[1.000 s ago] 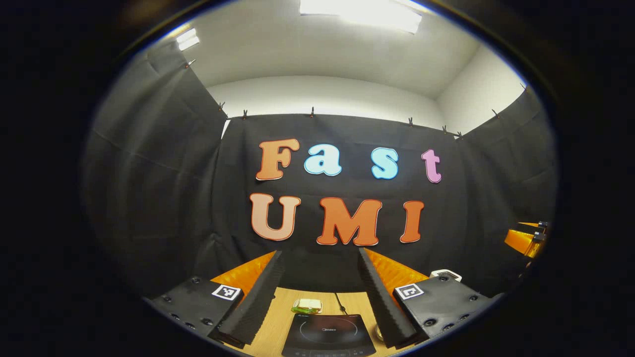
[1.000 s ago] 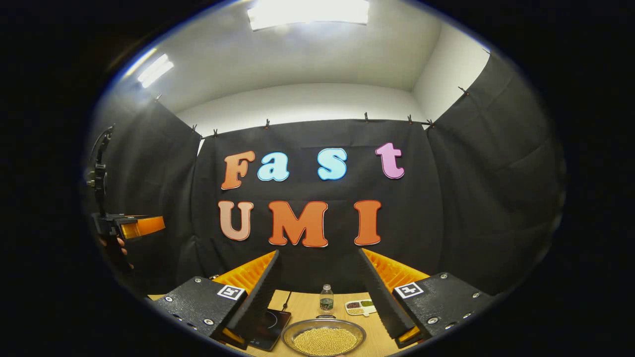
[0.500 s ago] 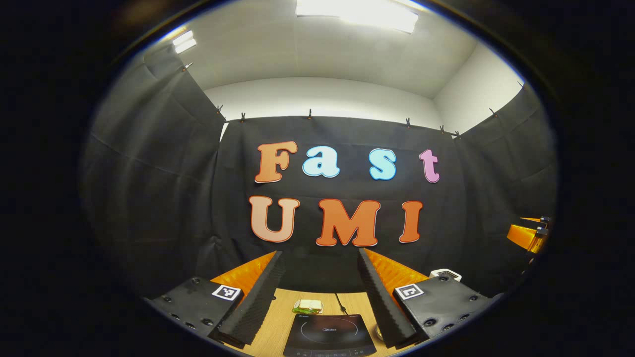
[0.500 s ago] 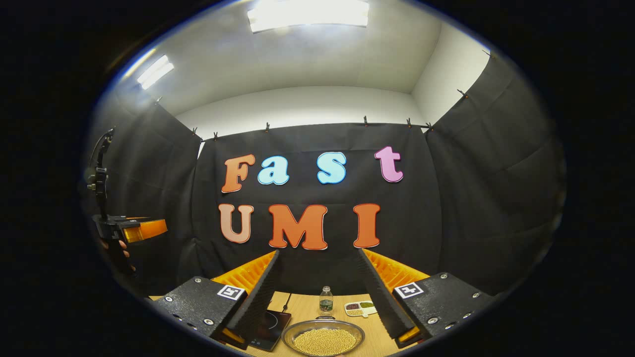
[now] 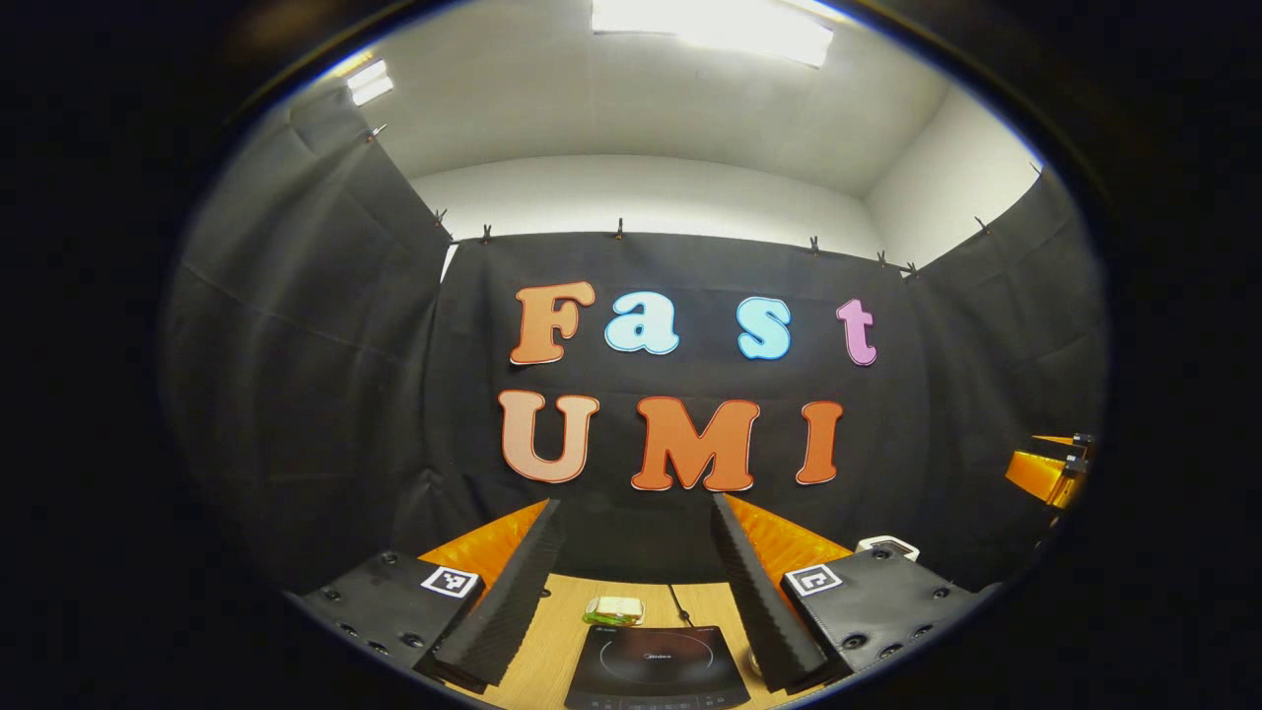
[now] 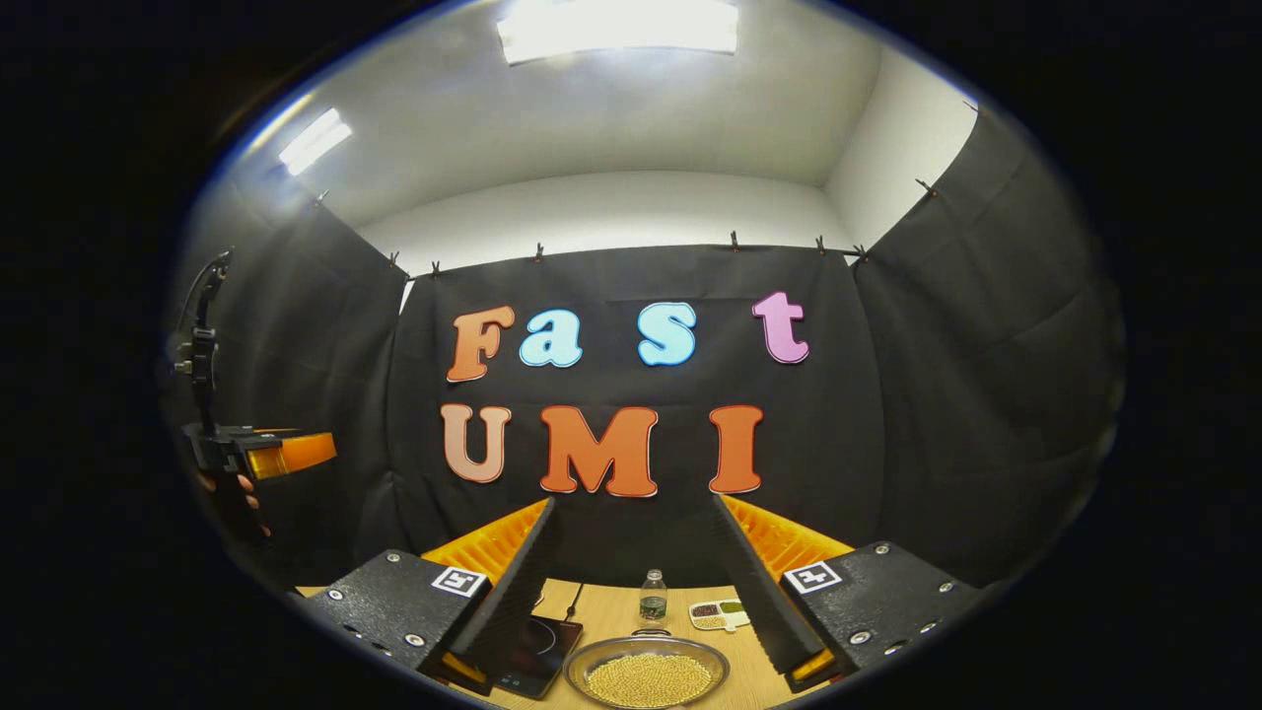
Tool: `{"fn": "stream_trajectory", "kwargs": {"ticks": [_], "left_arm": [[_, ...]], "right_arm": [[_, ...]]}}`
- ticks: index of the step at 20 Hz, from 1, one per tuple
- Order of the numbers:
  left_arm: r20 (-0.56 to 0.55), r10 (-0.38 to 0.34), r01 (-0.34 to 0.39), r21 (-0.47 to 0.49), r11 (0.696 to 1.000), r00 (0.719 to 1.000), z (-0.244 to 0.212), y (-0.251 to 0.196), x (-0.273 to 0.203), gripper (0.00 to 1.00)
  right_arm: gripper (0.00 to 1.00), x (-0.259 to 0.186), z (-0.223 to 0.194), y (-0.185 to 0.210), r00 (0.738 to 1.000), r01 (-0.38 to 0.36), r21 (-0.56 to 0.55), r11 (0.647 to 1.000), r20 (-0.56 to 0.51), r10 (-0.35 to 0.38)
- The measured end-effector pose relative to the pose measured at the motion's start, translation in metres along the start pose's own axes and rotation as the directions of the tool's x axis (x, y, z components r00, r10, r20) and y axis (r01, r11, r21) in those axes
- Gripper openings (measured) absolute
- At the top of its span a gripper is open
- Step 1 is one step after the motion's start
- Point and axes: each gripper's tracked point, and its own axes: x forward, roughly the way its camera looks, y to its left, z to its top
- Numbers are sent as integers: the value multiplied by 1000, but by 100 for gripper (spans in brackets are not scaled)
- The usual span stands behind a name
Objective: First push the handle of the pot to place it horizontally, then grasp the pot with both hands and set it on the induction cooktop.
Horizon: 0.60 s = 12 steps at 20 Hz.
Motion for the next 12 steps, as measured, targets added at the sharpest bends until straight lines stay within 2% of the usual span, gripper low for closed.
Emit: {"fn": "stream_trajectory", "kwargs": {"ticks": [12], "left_arm": [[-28,9,-9,-18,1000,1000,-14,12,3,98]], "right_arm": [[94,6,-28,12,998,-28,12,1000,-50,28]]}}
